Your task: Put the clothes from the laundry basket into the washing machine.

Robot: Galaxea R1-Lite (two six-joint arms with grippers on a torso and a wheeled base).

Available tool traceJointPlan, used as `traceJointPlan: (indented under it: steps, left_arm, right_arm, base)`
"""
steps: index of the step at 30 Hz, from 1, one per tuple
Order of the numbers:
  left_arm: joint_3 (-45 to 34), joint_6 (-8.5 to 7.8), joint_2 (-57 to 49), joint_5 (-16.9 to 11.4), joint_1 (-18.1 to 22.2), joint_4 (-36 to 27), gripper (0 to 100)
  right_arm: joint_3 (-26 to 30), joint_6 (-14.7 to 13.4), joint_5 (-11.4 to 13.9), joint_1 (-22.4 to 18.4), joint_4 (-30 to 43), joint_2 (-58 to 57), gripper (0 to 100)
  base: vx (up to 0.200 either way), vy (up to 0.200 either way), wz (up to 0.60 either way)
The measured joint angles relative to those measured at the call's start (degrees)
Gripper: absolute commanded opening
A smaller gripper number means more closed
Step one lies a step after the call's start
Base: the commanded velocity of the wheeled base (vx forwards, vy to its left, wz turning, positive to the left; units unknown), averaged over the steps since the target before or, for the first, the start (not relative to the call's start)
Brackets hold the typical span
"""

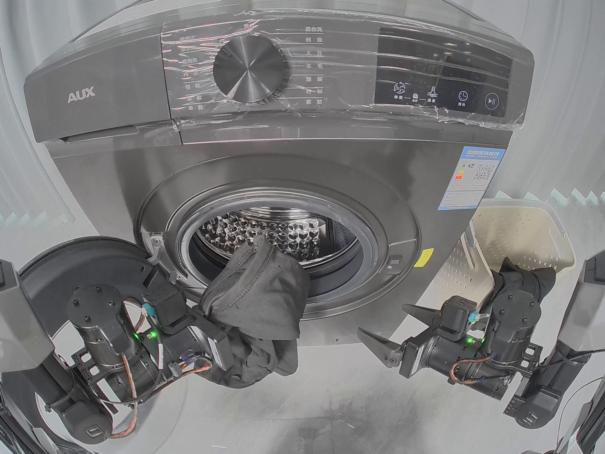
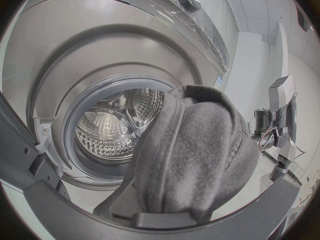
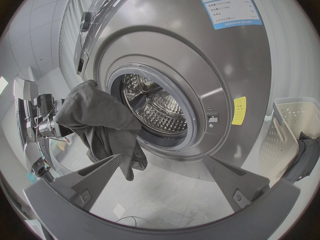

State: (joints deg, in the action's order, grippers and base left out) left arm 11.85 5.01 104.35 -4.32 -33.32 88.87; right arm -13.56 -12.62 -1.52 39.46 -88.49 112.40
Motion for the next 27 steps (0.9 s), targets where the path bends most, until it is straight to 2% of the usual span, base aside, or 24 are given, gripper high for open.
traceJointPlan:
  steps: [5, 11, 27]
  left_arm:
    - [0.7, 0.16, 1.3, 0.9, -1.1, 0.0, 0]
    - [6.8, -0.22, 4.8, 1.1, -1.5, 0.0, 0]
    - [19.0, 0.51, 14.5, 1.6, -0.2, -0.1, 0]
  right_arm:
    - [0.8, 0.1, 0.0, 1.8, 0.0, -0.7, 100]
    - [1.1, 0.1, 0.0, 2.8, 0.0, -1.0, 100]
    - [1.2, 0.1, -0.1, 3.4, 0.0, -0.9, 100]
  base:
    - [0.000, 0.000, 0.00]
    - [0.000, 0.000, 0.00]
    - [0.000, 0.000, 0.00]
